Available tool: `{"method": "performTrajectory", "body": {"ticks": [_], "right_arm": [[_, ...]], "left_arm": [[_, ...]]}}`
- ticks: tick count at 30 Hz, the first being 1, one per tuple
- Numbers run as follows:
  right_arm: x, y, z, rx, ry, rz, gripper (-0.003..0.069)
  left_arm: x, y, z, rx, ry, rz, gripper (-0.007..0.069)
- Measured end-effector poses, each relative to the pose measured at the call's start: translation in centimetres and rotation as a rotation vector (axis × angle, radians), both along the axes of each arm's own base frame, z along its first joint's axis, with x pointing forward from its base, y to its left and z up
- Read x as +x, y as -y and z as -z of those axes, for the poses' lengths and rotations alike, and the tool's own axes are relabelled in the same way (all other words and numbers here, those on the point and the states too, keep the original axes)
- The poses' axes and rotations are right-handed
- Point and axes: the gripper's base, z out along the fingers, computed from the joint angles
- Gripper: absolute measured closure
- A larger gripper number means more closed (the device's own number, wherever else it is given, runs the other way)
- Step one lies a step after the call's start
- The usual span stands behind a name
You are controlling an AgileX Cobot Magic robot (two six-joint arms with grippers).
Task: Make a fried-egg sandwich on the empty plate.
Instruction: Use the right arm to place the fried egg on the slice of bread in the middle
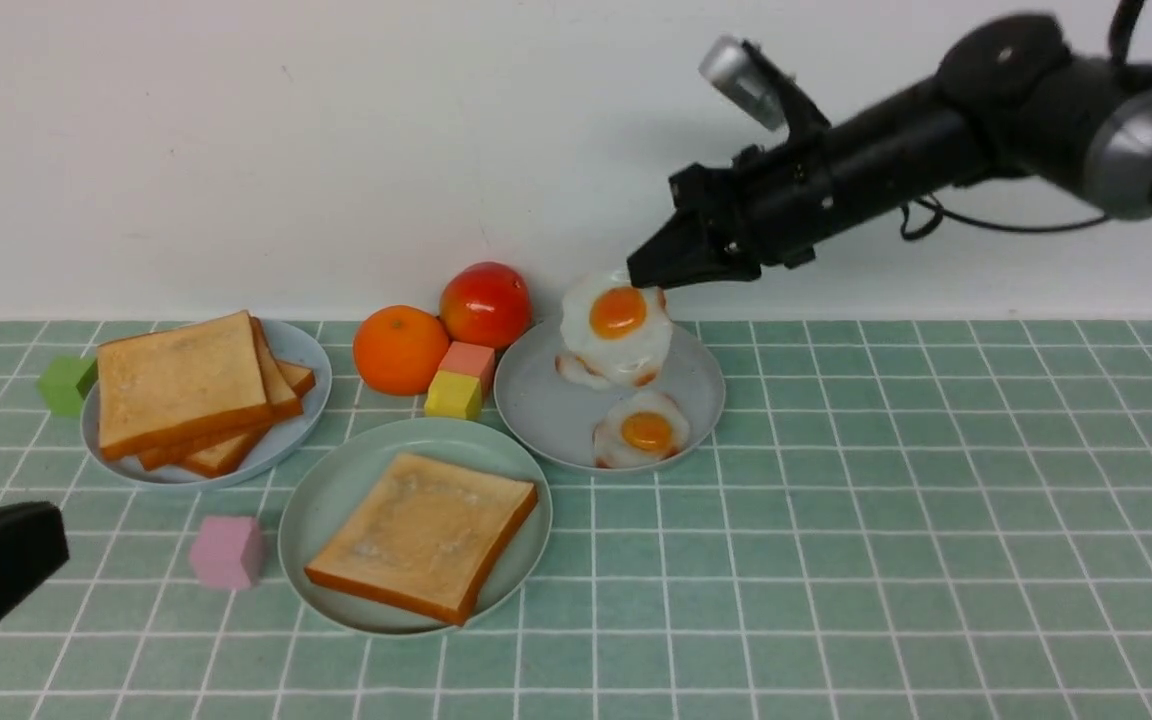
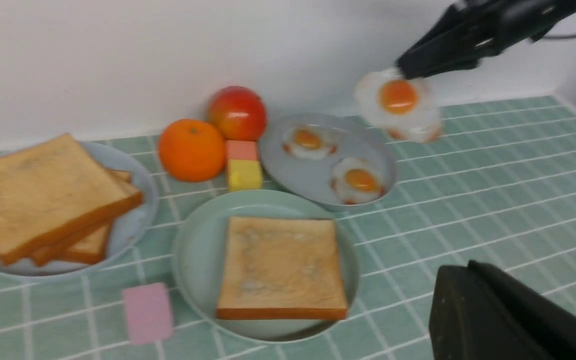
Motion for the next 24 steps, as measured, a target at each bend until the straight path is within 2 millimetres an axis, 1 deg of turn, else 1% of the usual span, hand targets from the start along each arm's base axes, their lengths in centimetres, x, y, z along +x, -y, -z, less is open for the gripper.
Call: {"method": "performTrajectory", "body": {"ticks": [2, 3, 4, 5, 6, 7, 10, 12, 17, 19, 22, 24], "right_arm": [[-0.9, -1.2, -0.2, 0.005, -0.015, -0.049, 0.0607], [-1.6, -2.4, 0.0, 0.01, -0.03, -0.081, 0.0607], [-2.6, -4.4, 0.8, 0.011, -0.053, -0.114, 0.0607], [-3.1, -5.6, 1.6, 0.011, -0.069, -0.124, 0.0607], [-3.2, -5.9, 1.8, 0.013, -0.076, -0.124, 0.0607], [-3.6, -7.4, 2.9, 0.016, -0.086, -0.117, 0.0607], [-3.4, -9.5, 5.4, 0.036, -0.106, -0.061, 0.0607], [-2.8, -10.1, 6.7, 0.07, -0.13, -0.007, 0.0607], [-1.6, -10.5, 10.0, 0.101, -0.195, 0.081, 0.0607], [-1.5, -10.5, 10.9, 0.096, -0.211, 0.087, 0.0606], [-1.4, -10.6, 11.5, 0.094, -0.235, 0.099, 0.0594], [-1.3, -10.6, 12.1, 0.092, -0.258, 0.124, 0.0562]], "left_arm": [[0.0, -0.1, 0.0, 0.015, 0.006, -0.006, 0.0638], [0.1, -0.1, 0.0, 0.021, 0.009, -0.008, 0.0638], [0.1, -0.2, 0.0, 0.029, 0.011, -0.012, 0.0638], [0.1, -0.2, 0.0, 0.032, 0.012, -0.013, 0.0638], [0.1, -0.2, 0.0, 0.032, 0.012, -0.013, 0.0638], [0.1, -0.2, 0.0, 0.033, 0.011, -0.014, 0.0638], [0.1, -0.2, 0.1, 0.034, 0.01, -0.015, 0.0637], [0.1, -0.2, 0.1, 0.035, 0.01, -0.015, 0.0635], [0.1, -0.2, 0.1, 0.036, 0.01, -0.015, 0.0634], [0.1, -0.2, 0.1, 0.036, 0.01, -0.015, 0.0634], [0.1, -0.2, 0.1, 0.036, 0.01, -0.016, 0.0634], [0.1, -0.2, 0.1, 0.037, 0.01, -0.016, 0.0631]]}}
